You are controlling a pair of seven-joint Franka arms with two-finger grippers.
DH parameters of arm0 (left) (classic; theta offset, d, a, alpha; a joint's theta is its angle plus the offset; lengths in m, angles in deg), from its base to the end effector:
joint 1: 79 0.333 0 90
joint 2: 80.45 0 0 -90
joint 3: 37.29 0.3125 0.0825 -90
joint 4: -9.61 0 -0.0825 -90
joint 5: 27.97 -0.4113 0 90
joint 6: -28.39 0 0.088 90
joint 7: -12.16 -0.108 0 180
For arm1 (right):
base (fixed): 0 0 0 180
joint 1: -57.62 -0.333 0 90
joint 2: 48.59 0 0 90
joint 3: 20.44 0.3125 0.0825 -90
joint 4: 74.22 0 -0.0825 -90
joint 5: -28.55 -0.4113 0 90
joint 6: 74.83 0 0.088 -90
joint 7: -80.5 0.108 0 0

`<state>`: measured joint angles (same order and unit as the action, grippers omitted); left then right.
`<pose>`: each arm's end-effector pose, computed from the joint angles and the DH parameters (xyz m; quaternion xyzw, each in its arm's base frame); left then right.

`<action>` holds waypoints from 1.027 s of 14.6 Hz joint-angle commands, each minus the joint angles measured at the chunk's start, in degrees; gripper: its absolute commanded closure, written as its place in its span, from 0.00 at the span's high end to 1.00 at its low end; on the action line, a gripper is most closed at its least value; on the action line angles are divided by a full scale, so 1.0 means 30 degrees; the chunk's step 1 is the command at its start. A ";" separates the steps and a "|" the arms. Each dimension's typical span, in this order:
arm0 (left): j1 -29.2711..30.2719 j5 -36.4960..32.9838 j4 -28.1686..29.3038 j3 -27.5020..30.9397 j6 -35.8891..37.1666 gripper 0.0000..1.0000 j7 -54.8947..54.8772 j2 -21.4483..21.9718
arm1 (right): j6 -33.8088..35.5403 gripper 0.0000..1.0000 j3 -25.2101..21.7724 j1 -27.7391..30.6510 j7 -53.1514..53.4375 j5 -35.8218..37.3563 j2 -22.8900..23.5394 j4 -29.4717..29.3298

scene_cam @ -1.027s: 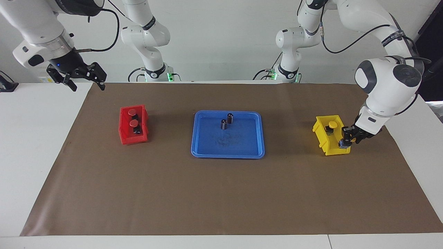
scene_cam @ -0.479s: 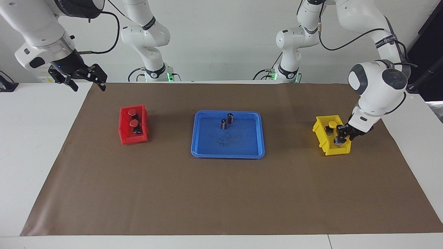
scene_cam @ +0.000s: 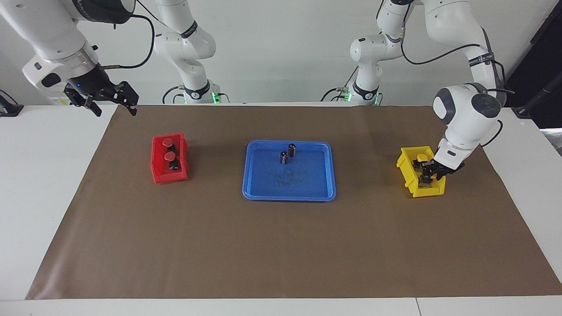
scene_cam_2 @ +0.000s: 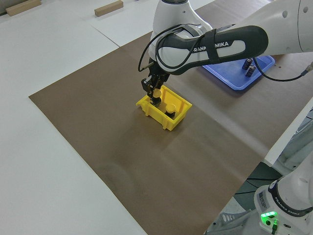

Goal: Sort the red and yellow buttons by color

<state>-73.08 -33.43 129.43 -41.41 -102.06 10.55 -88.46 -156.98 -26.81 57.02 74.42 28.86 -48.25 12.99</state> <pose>0.5932 0.0215 0.3403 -0.9988 0.0279 -0.0222 0.0326 0.5663 -0.0577 0.6292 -0.9989 -0.0024 0.0471 0.0019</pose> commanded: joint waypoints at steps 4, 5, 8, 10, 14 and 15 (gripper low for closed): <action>0.0137 0.0062 -0.0793 -0.0060 0.0819 0.57 0.0099 0.0265 | -0.0212 1.00 0.0160 -0.0062 0.0297 0.0510 -0.0465 0.0520; 0.0020 0.0062 -0.1495 -0.0060 0.1872 0.62 0.0158 0.0265 | -0.0212 1.00 0.0160 -0.0062 0.0297 0.0510 -0.0465 0.0520; -0.0039 0.0062 -0.3372 -0.0147 0.4483 0.69 0.0072 0.0411 | -0.0037 1.00 0.0189 -0.0062 0.0238 0.0335 -0.0494 0.0549; -0.0301 0.0062 -0.3553 -0.0294 0.4812 0.94 -0.0046 0.0877 | -0.0036 1.00 0.0160 -0.0091 0.0238 0.0305 -0.0495 0.0549; -0.1795 0.0150 -0.4951 -0.0411 0.7289 1.00 -0.0163 0.1729 | -0.0036 1.00 0.0160 -0.0121 0.0238 0.0305 -0.0495 0.0549; -0.1884 0.0266 -0.6294 -0.0470 0.8897 1.00 -0.0193 0.1585 | -0.0036 1.00 0.0160 -0.0121 0.0238 0.0305 -0.0495 0.0520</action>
<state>-77.74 -33.38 116.09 -42.88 -82.98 10.39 -84.34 -156.96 -26.67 56.53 74.42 29.52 -48.30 13.00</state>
